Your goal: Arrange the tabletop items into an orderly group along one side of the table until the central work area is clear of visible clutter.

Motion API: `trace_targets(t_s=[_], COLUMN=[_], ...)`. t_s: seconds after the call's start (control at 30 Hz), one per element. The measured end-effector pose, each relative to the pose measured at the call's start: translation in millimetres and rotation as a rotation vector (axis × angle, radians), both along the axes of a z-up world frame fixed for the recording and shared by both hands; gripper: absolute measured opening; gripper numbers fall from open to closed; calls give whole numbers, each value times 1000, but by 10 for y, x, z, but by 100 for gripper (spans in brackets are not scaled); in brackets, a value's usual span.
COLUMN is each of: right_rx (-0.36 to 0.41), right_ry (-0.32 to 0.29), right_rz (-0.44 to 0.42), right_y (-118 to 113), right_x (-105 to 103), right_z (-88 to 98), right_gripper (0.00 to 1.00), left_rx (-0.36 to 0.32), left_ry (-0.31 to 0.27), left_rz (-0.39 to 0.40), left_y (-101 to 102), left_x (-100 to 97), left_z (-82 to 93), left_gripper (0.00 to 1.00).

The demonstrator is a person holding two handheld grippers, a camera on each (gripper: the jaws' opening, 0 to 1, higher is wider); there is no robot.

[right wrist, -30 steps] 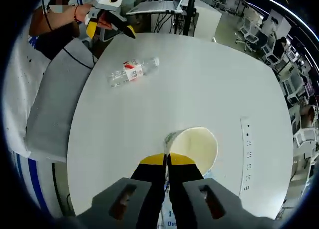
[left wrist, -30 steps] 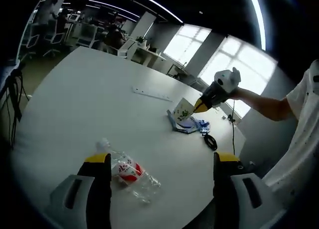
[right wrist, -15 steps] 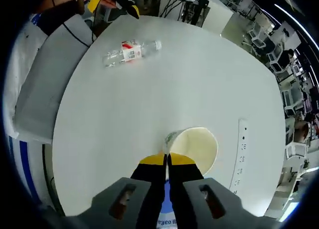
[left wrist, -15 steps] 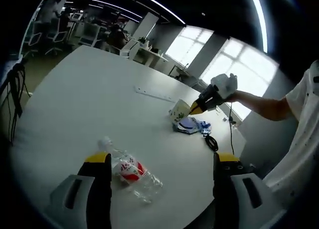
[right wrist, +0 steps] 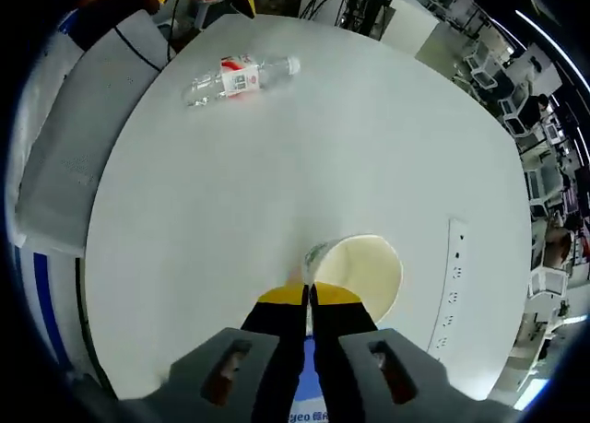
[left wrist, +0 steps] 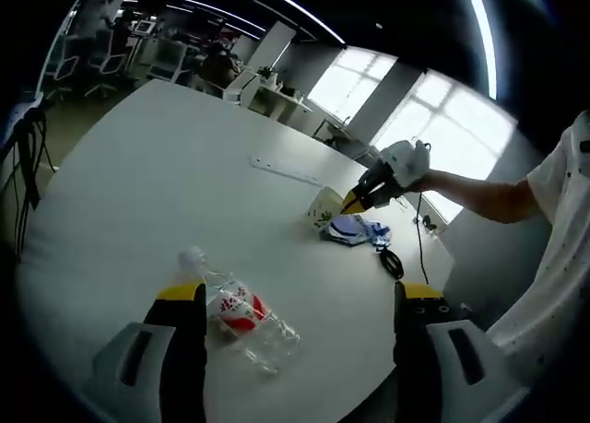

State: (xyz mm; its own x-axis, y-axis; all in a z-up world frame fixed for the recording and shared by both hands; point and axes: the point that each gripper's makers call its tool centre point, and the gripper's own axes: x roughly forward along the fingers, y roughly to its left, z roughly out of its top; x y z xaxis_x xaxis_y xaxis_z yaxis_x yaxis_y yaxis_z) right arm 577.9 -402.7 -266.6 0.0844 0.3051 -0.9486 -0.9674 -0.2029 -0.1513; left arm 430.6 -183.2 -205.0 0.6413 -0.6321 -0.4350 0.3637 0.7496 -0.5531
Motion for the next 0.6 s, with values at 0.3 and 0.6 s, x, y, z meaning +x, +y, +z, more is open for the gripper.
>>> trace_targets(t_s=[0.3, 0.6], right_rx=[-20, -19], right_ry=[-2, 6], right_rz=[1, 6], right_y=[-15, 3], right_x=[20, 12], right_z=[-93, -130], right_gripper=[0, 0], left_rx=[-7, -9], left_ry=[5, 8], left_rz=[4, 6], left_y=[-6, -3], left_x=[6, 9], left_z=[-26, -48], left_gripper=[86, 86])
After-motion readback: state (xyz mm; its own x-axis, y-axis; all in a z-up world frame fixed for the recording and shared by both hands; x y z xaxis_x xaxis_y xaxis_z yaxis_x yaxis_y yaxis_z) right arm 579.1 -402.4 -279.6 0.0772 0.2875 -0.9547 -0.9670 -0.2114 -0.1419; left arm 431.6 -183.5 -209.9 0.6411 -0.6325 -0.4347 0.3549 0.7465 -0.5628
